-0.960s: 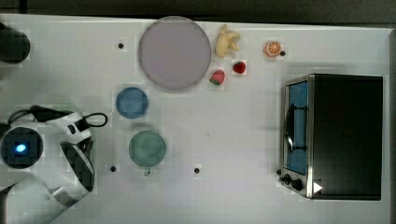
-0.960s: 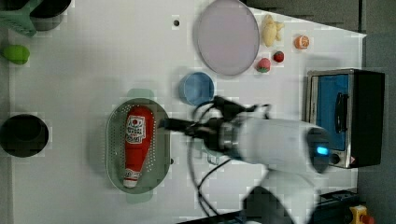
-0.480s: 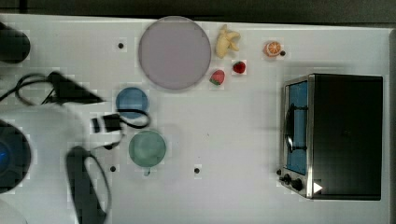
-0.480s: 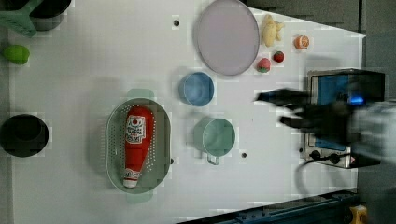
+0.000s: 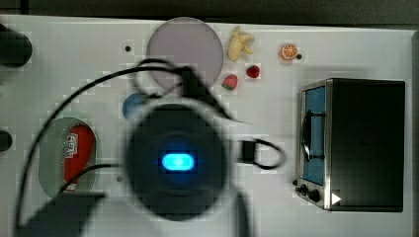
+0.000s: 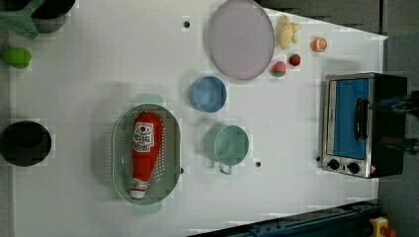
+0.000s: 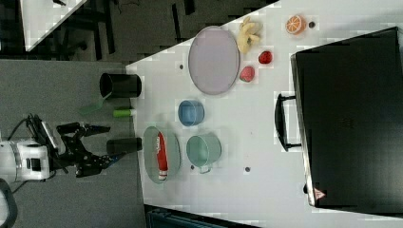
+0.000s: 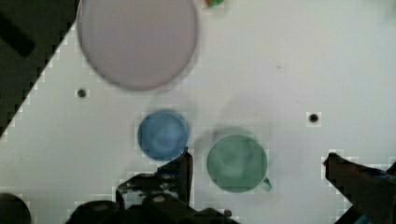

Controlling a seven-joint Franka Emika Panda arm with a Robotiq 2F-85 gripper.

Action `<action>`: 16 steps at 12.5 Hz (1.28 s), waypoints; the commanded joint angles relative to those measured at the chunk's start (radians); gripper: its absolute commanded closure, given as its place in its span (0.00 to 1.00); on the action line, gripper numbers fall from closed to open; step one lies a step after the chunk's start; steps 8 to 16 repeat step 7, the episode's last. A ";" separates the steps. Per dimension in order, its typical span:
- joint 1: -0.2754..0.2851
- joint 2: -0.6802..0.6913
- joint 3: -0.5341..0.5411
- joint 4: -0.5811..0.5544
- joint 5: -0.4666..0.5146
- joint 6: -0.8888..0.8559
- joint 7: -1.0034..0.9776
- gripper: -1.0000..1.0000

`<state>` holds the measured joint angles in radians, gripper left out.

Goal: Pick Ketchup from the table and place it in strainer.

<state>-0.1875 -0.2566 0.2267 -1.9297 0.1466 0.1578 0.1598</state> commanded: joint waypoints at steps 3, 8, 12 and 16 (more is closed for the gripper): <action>-0.005 0.008 -0.047 0.014 -0.102 -0.024 -0.083 0.00; -0.005 0.013 -0.050 0.008 -0.104 -0.016 -0.085 0.00; -0.005 0.013 -0.050 0.008 -0.104 -0.016 -0.085 0.00; -0.005 0.013 -0.050 0.008 -0.104 -0.016 -0.085 0.00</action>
